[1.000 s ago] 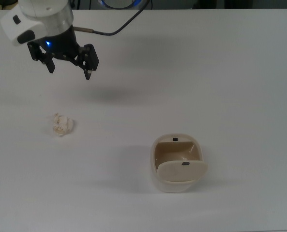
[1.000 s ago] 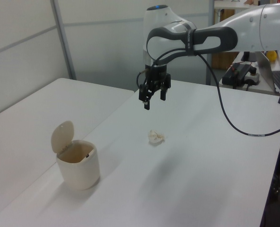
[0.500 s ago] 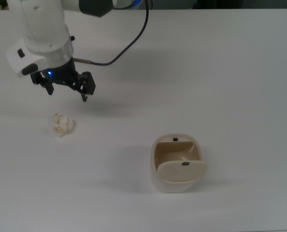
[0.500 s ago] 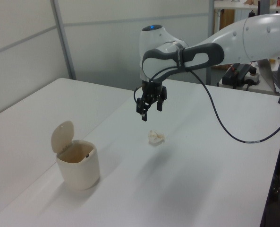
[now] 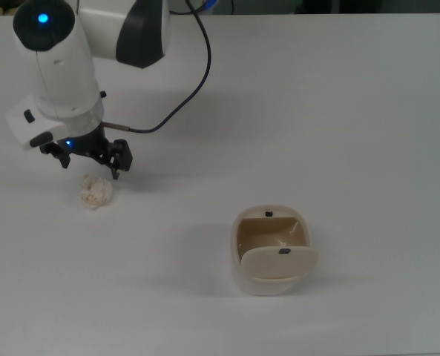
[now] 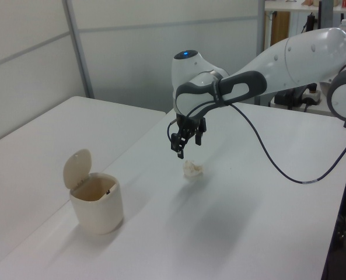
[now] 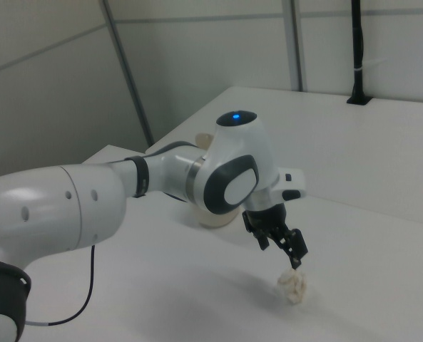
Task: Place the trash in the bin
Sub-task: 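Move the open gripper over the crumpled white paper ball, then lower the gripper onto the paper ball and close on it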
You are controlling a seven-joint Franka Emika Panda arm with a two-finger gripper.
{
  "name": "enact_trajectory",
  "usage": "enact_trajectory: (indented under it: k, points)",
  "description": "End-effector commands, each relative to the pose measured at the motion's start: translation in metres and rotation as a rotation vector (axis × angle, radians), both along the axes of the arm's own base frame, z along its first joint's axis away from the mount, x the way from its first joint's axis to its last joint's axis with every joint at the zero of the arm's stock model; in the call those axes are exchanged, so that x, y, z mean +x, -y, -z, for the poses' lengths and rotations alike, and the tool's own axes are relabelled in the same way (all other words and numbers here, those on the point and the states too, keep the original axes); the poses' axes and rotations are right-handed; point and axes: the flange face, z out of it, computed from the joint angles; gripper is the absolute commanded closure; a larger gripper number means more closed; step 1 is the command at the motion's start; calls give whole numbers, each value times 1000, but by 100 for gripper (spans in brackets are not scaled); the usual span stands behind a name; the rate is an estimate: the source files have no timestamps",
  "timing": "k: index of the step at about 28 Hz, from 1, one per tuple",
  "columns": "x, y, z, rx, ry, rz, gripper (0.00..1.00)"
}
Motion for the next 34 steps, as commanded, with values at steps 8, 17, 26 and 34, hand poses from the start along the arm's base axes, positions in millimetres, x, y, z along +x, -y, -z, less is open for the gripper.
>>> enact_trajectory:
  k: [8,17,26,34]
  points:
    - [5,0,44,-44,8,-25,0]
    - [15,-4,69,-95,46,20,0]
    - [16,-12,81,-96,28,6,0]
    - [16,-13,82,-123,24,-18,72]
